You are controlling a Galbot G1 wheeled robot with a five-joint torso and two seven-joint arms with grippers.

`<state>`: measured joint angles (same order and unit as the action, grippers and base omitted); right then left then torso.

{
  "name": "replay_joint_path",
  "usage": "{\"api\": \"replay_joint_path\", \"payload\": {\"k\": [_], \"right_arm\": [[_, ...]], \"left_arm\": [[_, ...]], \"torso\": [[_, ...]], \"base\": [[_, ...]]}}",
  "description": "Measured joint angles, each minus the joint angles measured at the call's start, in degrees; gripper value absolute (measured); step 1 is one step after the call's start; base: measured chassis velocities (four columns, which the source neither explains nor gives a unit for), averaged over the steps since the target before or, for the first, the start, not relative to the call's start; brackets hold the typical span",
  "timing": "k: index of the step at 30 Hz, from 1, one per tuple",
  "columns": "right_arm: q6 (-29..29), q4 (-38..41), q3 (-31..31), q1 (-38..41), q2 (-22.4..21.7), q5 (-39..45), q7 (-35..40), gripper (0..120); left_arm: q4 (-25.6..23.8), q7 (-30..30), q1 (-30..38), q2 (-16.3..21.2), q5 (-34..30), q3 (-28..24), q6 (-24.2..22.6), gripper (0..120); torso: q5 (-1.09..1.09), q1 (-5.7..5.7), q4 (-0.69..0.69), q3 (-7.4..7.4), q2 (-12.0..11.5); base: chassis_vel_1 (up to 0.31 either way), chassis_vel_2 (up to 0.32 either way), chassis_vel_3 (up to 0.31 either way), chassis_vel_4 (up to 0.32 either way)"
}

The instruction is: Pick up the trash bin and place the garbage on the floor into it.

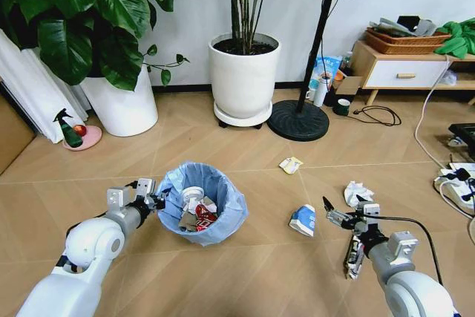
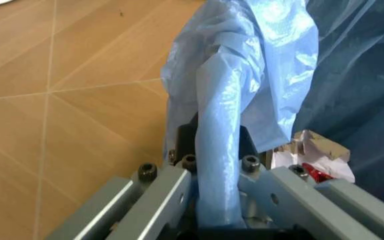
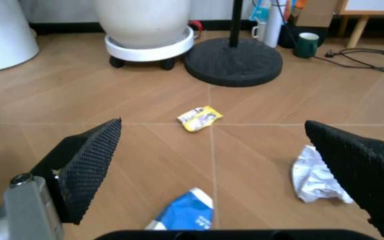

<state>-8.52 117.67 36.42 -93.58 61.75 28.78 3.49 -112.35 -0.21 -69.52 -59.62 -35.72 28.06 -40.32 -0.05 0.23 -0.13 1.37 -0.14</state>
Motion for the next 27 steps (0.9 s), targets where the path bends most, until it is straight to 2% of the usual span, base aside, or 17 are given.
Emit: {"api": "replay_joint_path", "payload": {"k": [17,21,27], "right_arm": [[1.4,-2.8,0.4,0.1,1.7,-1.0,0.2,100],[1.4,-6.3,0.2,-0.4,4.7,-1.4,2.3,100],[0.8,-11.4,-0.2,0.2,6.4,-1.1,2.9,100]], "left_arm": [[-0.1,0.1,0.1,-0.1,0.1,0.1,0.1,0],[-0.3,0.1,-0.1,-0.2,0.1,0.1,0.1,0],[-0.3,0.0,-0.1,-0.2,0.1,0.0,0.1,0]], "torso": [[0.01,0.00,0.00,0.00,0.0],[-0.01,0.00,0.00,0.00,0.0],[0.01,0.00,0.01,0.00,0.0]], "base": [[-0.122,-0.125,0.121,0.124],[-0.017,-0.019,0.010,0.011],[0.000,0.000,0.000,0.000]]}}
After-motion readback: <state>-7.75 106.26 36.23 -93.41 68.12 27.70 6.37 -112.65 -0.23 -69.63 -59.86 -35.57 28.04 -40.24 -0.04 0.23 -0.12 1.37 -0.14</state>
